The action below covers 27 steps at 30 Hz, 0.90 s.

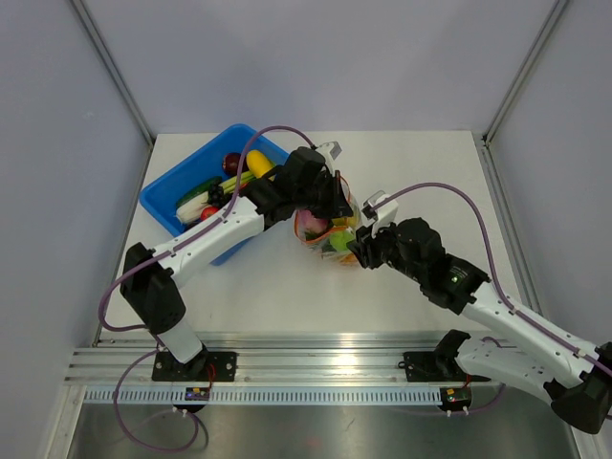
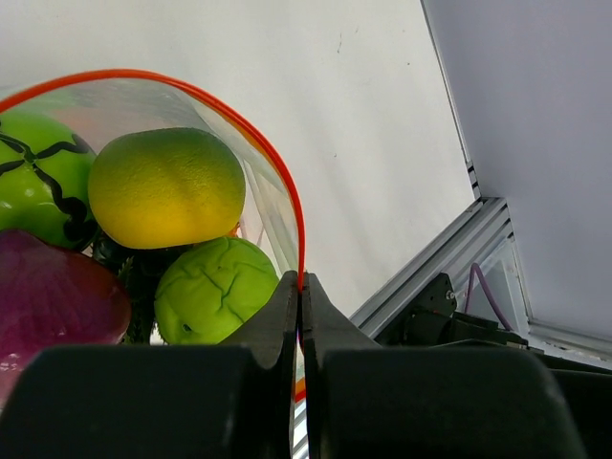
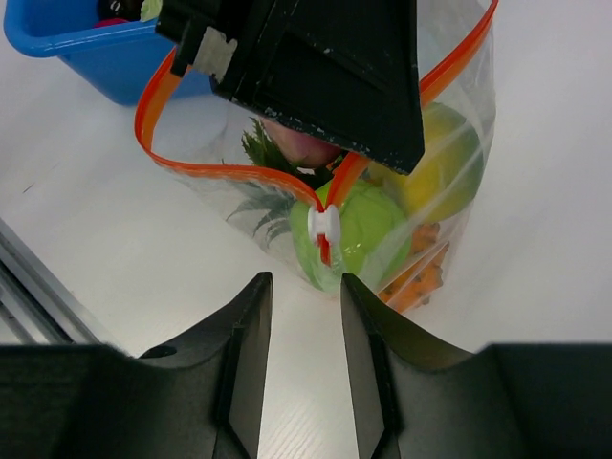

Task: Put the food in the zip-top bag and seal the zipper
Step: Zip the zipper food storage bag at the center of the board.

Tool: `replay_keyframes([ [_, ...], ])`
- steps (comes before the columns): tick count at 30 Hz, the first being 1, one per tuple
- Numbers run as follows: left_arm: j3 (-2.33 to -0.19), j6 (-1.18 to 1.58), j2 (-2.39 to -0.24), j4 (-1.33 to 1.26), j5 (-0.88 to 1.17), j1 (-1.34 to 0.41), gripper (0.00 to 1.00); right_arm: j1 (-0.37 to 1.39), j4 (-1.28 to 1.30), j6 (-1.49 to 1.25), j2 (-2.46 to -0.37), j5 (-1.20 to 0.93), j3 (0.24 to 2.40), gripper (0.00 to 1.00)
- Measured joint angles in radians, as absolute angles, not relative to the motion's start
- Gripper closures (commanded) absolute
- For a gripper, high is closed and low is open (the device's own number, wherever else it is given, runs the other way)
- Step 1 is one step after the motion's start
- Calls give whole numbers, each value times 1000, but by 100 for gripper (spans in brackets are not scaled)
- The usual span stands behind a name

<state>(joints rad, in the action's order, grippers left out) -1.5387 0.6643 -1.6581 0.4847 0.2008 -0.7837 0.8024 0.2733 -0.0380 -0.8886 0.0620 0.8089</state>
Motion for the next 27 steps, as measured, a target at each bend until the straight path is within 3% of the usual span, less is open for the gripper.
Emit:
replay_keyframes([
  [13,-1539,665,-1658,485,211,-783,100,822,167,-24,-946,142,791,73],
  [25,-1539,676,-1658,485,226,-783,100,823,110,-28,-956,176,746,67],
  [27,-1539,677,-1658,485,228,-783,100,823,104,-31,-963,176,745,62],
])
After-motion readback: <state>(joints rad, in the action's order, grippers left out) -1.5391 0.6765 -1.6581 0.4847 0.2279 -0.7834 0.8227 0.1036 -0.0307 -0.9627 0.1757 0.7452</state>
